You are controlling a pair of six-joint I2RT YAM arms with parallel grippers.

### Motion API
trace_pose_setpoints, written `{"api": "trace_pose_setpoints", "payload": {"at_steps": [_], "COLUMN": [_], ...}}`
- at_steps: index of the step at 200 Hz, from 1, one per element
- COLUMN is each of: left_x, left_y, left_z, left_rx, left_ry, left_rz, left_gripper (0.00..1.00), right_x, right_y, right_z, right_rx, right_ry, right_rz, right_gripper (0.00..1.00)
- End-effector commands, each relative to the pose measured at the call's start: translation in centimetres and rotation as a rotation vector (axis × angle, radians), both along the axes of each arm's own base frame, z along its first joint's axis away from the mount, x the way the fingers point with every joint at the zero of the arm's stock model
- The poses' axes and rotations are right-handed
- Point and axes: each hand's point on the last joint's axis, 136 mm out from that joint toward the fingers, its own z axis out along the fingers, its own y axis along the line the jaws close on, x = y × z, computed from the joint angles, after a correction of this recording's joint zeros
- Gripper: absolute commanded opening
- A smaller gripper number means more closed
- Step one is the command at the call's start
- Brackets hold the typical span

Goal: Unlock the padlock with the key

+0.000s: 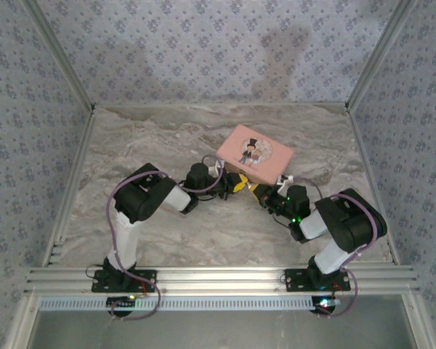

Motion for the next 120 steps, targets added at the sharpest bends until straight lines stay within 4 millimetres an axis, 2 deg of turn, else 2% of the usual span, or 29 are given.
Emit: {"api": "trace_pose_setpoints", "payload": {"at_steps": [1, 120], "left_x": [-0.29, -0.44], "left_y": [-0.34, -0.58], "left_z": [2.76, 2.56], "left_rx": [-0.079, -0.08], "left_ry": [-0.085, -0.082], "left_rz": [-0.026, -0.031], "left_gripper": [0.04, 0.04], "right_x": [0.84, 1.15], "right_y": [-0.3, -0.07], "right_z": [0.3, 1.1], "right_rx": [0.001, 0.02], "right_ry": [-0.019, -0.041], "right_rz": [-0.029, -0.022], "right_gripper": [0.0, 0.0]}}
